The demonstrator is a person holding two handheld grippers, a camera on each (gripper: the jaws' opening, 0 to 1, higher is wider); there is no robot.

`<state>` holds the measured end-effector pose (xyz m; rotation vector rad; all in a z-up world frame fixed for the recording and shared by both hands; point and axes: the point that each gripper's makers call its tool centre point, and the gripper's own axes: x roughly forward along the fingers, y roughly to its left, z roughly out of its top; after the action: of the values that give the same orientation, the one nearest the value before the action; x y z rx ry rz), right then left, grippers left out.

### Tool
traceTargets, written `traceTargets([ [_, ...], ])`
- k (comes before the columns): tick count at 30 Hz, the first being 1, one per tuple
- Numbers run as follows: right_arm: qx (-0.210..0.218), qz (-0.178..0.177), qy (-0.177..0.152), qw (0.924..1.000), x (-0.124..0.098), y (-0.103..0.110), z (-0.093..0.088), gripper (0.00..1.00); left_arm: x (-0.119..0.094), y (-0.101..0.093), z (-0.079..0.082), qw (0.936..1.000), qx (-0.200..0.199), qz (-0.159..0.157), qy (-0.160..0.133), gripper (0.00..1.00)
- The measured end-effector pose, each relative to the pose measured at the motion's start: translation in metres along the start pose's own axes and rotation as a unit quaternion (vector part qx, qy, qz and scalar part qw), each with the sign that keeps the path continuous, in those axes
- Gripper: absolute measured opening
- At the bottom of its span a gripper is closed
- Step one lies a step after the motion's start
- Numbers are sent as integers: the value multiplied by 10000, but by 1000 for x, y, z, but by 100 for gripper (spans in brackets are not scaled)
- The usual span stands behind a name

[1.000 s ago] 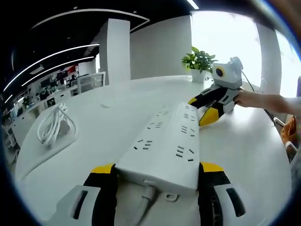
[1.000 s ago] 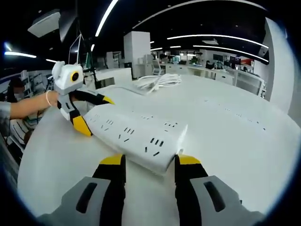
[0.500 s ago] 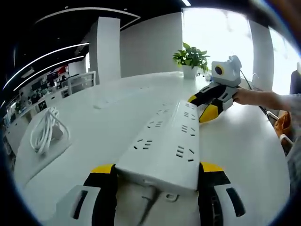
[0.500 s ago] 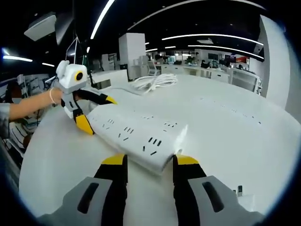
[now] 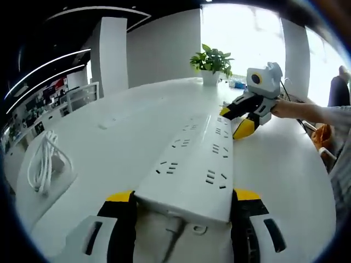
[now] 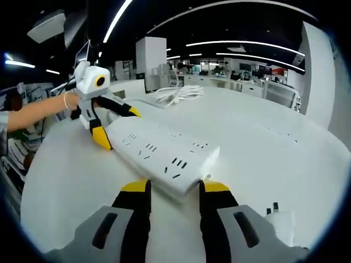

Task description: Straighten the power strip on the desk, plug the charger into it

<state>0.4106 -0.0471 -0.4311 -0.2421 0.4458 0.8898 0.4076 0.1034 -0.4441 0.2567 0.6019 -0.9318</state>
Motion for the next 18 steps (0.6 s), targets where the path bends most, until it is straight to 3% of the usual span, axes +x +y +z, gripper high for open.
traceTargets([
  [10,18,112,-103,9999,-5,3,-2,35,-1,-4,-2,9999,67,-84,-5,71],
  [12,280,279,-194,9990,-5,8,0,40,-1,-5,-3,9999,64,-79,-41,71],
  [14,32,264,-269,9993,-9,10,4,43,-3,-6,-2,9999,61,-8,-106,72],
  [16,-54,127,-229,9996,-10,8,5,54,-3,0,4,9992,67,236,-303,79],
  [18,-123,-6,-231,9997,-8,2,8,73,-6,5,15,9966,186,438,-667,90],
])
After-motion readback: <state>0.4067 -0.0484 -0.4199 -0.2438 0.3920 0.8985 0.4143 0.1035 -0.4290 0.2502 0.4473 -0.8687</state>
